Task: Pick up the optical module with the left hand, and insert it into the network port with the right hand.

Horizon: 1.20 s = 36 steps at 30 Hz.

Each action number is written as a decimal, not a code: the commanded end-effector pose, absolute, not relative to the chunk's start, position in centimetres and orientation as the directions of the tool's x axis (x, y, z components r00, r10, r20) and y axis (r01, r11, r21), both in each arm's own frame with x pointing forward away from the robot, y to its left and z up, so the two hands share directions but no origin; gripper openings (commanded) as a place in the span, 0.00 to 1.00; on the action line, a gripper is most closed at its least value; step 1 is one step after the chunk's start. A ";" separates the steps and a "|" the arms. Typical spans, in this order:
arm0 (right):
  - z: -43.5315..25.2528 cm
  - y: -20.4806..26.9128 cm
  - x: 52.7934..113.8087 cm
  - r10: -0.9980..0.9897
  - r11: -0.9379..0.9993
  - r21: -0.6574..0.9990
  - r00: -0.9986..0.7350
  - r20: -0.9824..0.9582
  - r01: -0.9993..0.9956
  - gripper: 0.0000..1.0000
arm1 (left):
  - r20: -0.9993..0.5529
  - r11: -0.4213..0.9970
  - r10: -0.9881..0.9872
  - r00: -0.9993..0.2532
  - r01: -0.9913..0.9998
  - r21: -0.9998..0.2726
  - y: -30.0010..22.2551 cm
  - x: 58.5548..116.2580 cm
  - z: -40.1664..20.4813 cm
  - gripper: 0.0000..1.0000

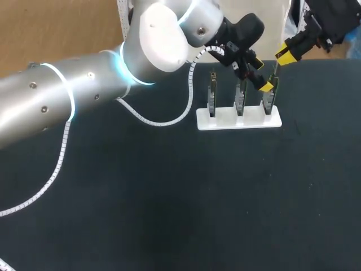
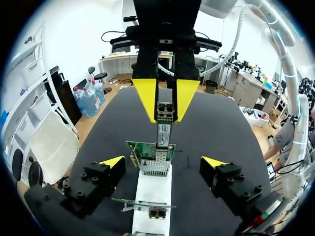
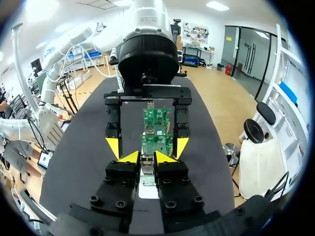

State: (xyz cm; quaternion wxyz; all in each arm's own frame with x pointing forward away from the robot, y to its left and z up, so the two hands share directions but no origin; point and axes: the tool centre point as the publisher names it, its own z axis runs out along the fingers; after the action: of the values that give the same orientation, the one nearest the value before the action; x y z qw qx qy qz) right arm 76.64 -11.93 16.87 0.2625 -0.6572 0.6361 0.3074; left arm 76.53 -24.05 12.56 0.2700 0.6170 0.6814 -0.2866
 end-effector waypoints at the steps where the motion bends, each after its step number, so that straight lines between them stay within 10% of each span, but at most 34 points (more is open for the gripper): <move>1: 16.7 -11.7 76.9 -0.680 -0.060 0.051 0.004 -0.733 -0.997 0.00 | -0.720 0.073 0.688 -0.092 0.996 -0.058 -24.1 76.6 12.6 1.00; 36: 16.7 -11.9 77.0 -0.676 -0.058 0.046 0.006 -0.737 -0.997 0.00 | -0.720 0.073 0.688 -0.092 0.996 -0.058 -24.1 76.6 12.6 1.00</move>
State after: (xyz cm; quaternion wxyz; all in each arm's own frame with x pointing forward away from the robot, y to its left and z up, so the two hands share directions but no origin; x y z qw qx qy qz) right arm 76.98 -11.90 16.62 0.2610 -0.6594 0.6343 0.3078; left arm 76.53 -24.05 12.56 0.2700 0.6170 0.6814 -0.2866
